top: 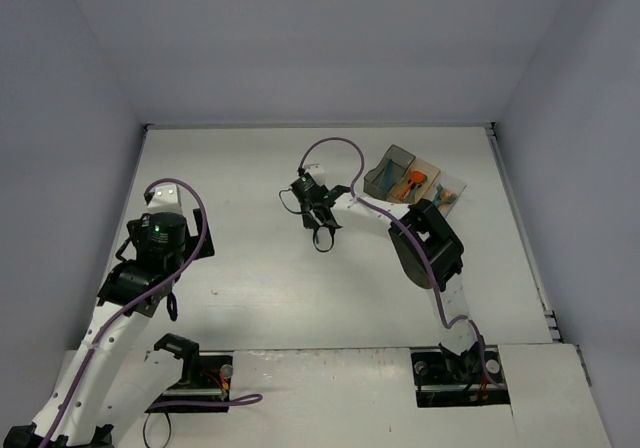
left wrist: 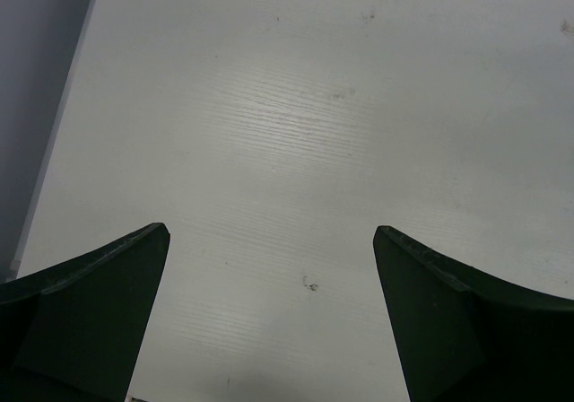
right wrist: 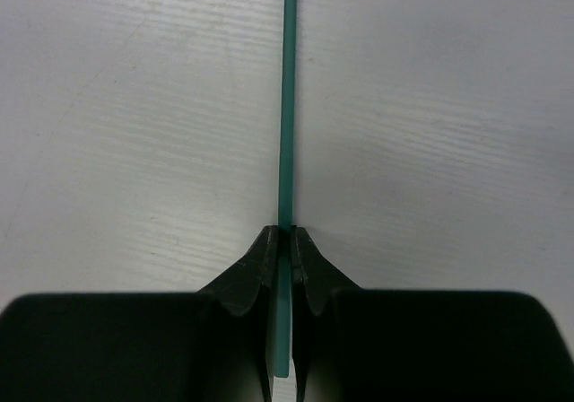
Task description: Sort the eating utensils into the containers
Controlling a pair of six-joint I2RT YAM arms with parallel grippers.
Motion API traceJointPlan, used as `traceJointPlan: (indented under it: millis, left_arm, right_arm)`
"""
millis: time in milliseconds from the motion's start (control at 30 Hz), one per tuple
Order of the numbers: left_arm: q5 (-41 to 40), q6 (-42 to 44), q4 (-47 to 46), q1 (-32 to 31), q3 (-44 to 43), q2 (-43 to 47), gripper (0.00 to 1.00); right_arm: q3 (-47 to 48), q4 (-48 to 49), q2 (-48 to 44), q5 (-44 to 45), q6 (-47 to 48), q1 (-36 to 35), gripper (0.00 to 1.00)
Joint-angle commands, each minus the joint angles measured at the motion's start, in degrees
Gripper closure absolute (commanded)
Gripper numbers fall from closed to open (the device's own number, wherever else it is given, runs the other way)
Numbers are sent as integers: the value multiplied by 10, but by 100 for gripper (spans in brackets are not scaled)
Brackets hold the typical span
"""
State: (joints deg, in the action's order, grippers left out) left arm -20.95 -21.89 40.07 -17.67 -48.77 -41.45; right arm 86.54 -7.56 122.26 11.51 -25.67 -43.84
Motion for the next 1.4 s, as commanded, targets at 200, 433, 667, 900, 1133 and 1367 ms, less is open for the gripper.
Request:
traceJointPlan:
  millis: [200,433,667,900,1133,1367]
  left_arm:
    - [-4,0,-21,-1,-7,-2,3]
    - [-5,0,-21,-1,-8,-4,3]
    - [-7,1,-21,0,-8,-4,3]
    - [-7,1,-20,0,-8,-4,3]
    - [-7,2,-21,0,-8,-6,3]
    - [-7,2,-21,0,-8,-3,3]
  right_arm:
    - [4,-11,-145,32,-37,132,100]
    - [-1,-11,-142,-15,-98,223,100]
    - [25,-10,-92,-54,-128,265,99]
    - [42,-9,-70,-54,-137,276,85]
    - [56,-10,-131,-40,-88,274,61]
    - [5,-10,-289,1,19,273,45]
